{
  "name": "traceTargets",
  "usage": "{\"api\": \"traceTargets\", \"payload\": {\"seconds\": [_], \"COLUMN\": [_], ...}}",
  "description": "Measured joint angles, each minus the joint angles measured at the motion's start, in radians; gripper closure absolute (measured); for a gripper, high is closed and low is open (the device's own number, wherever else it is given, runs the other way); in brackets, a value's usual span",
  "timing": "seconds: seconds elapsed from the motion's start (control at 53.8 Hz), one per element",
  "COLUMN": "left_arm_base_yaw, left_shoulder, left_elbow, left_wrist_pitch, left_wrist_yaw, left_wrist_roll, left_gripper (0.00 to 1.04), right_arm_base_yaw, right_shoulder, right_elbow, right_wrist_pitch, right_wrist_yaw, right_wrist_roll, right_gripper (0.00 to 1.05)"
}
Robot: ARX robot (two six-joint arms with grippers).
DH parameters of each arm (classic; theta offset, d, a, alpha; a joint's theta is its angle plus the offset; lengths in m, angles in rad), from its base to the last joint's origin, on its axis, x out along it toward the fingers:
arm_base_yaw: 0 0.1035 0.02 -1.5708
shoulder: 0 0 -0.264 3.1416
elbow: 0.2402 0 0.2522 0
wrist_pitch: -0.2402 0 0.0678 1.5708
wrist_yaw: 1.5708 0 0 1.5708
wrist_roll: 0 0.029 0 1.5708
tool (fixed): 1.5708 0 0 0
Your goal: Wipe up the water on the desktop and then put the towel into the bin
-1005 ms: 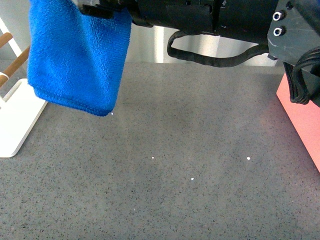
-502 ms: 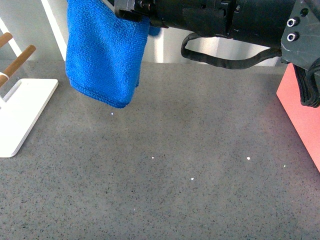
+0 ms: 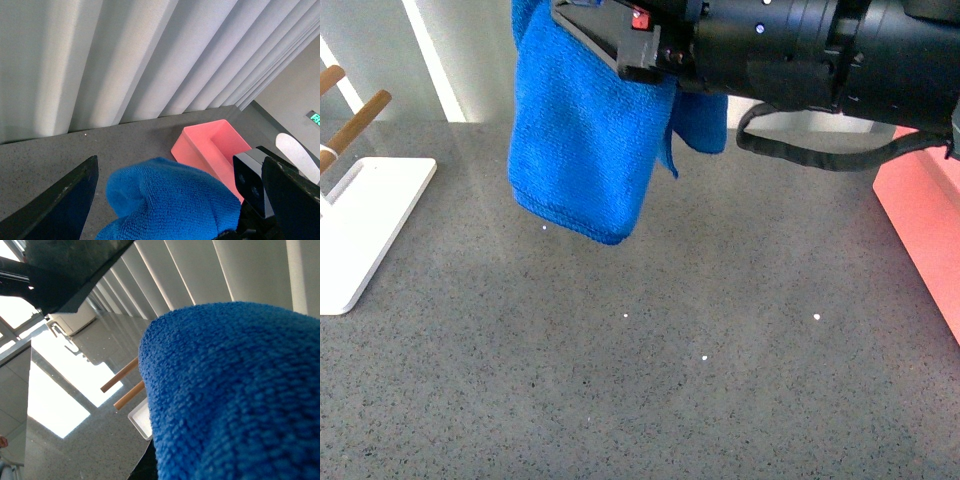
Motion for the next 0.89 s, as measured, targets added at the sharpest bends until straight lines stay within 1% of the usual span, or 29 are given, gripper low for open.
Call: {"api": "traceTargets", "payload": {"seconds": [0.353,0.391,0.409,0.428,0.465,0.484,0.502,0.54,0.577,0.633,0.67,0.688,0.8,0.819,0.837,0.893], "left_arm_base_yaw": [0.000,-0.011,-0.026,-0.029,-0.033,-0.033,-0.032,-0.026,-0.016,-0.004,0.013,0.014,0.044,0.046,0.051,0.063], "left_shoulder": [0.000,-0.004,-0.015,-0.020,-0.045,-0.060,-0.068,-0.101,-0.126,-0.154,-0.187,-0.190,-0.255,-0.260,-0.276,-0.311], "left_elbow": [0.000,-0.009,-0.037,-0.048,-0.101,-0.130,-0.145,-0.202,-0.243,-0.288,-0.340,-0.346,-0.464,-0.472,-0.495,-0.539], "left_wrist_pitch": [0.000,0.019,0.076,0.094,0.158,0.183,0.193,0.225,0.243,0.261,0.280,0.282,0.315,0.317,0.323,0.333], "left_wrist_yaw": [0.000,-0.068,-0.222,-0.268,-0.439,-0.509,-0.541,-0.641,-0.680,-0.690,-0.689,-0.689,-0.662,-0.661,-0.652,-0.636], "left_wrist_roll": [0.000,0.029,0.064,0.089,0.153,0.182,0.194,0.231,0.249,0.267,0.278,0.279,0.298,0.299,0.301,0.303], "left_gripper": [0.07,0.09,0.14,0.16,0.23,0.27,0.28,0.35,0.41,0.47,0.55,0.56,0.78,0.80,0.85,0.96], "right_arm_base_yaw": [-0.038,-0.042,-0.044,-0.046,-0.047,-0.048,-0.048,-0.050,-0.052,-0.056,-0.059,-0.060,-0.060,-0.059,-0.058,-0.058], "right_shoulder": [-0.052,-0.056,-0.059,-0.061,-0.063,-0.063,-0.063,-0.063,-0.065,-0.069,-0.072,-0.073,-0.082,-0.084,-0.089,-0.099], "right_elbow": [-0.062,-0.070,-0.075,-0.080,-0.092,-0.095,-0.102,-0.114,-0.127,-0.144,-0.151,-0.154,-0.164,-0.167,-0.171,-0.177], "right_wrist_pitch": [-0.005,-0.008,-0.011,-0.011,-0.007,-0.006,-0.005,-0.005,-0.005,-0.004,-0.005,-0.006,-0.013,-0.013,-0.013,-0.016], "right_wrist_yaw": [-0.017,-0.017,-0.013,-0.008,-0.002,-0.002,0.000,0.000,-0.001,0.000,-0.001,0.000,0.005,0.005,0.005,0.006], "right_wrist_roll": [-0.014,-0.013,-0.013,-0.013,-0.013,-0.013,-0.013,-0.014,-0.014,-0.017,-0.019,-0.021,-0.024,-0.025,-0.026,-0.026], "right_gripper": [1.00,1.00,1.00,1.00,1.00,1.00,1.00,1.00,1.00,1.00,1.00,1.00,1.00,1.00,1.00,1.00]}}
